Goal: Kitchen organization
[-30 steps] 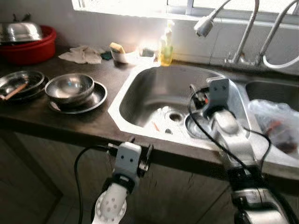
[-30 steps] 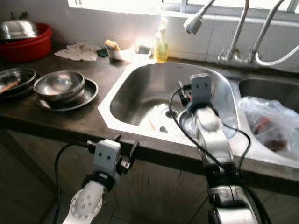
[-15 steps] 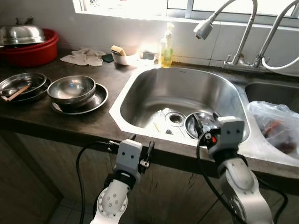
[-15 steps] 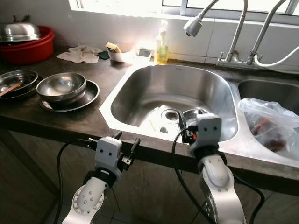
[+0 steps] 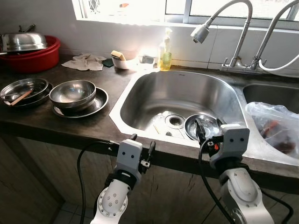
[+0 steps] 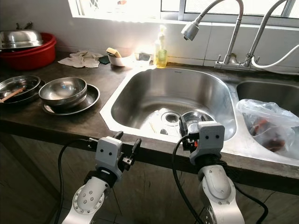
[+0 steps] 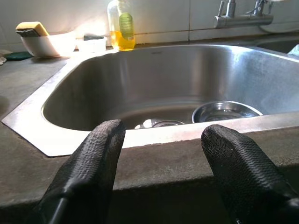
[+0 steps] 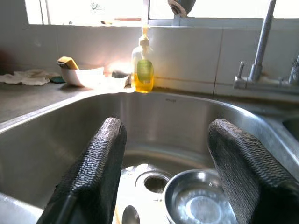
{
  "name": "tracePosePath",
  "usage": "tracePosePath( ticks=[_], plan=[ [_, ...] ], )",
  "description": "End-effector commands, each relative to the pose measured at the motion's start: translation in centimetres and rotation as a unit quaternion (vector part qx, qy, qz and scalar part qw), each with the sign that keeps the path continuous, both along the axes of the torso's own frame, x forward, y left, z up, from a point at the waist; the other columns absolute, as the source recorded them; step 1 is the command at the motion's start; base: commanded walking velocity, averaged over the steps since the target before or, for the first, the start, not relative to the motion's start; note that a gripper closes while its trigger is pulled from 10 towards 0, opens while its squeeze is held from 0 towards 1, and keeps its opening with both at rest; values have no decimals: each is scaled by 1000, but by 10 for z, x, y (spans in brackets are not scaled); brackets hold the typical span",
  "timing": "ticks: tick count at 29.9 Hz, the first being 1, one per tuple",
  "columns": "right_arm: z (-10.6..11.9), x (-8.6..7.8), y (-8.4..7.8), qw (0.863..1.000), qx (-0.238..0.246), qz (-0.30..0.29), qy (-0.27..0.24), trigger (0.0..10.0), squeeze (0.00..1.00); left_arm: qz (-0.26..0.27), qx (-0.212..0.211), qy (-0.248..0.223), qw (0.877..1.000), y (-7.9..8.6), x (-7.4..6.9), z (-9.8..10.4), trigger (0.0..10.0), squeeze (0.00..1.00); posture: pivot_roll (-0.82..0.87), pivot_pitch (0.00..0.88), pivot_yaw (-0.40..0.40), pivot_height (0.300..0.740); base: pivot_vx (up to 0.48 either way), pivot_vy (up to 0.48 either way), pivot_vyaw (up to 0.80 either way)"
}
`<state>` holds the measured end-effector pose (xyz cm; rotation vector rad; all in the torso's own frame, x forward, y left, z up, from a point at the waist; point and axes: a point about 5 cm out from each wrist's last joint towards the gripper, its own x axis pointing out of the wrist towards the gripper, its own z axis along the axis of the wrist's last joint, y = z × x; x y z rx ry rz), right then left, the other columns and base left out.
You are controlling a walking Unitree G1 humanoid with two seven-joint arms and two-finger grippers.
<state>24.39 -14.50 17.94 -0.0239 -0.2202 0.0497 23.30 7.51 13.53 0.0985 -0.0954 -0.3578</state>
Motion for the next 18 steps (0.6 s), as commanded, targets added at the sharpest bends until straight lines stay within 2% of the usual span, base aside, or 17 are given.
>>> tracePosePath(
  ticks=[1, 6, 18],
  plan=[
    [4, 2, 4, 1000, -1, 7, -6, 10000, 0, 1, 2, 4, 1000, 2, 0, -2, 10000, 0, 189, 0, -45, 740, 0, 0, 800],
    [5, 4, 8, 1000, 4, 14, -6, 10000, 0, 4, 5, 6, 1000, 4, 0, -4, 10000, 0, 193, 0, -44, 740, 0, 405, 800],
    [7, 9, 9, 1000, 22, 21, -4, 10000, 0, -1, 9, 8, 1000, 5, -1, -5, 10000, 0, 193, 0, -37, 740, 0, 471, 0]
  ],
)
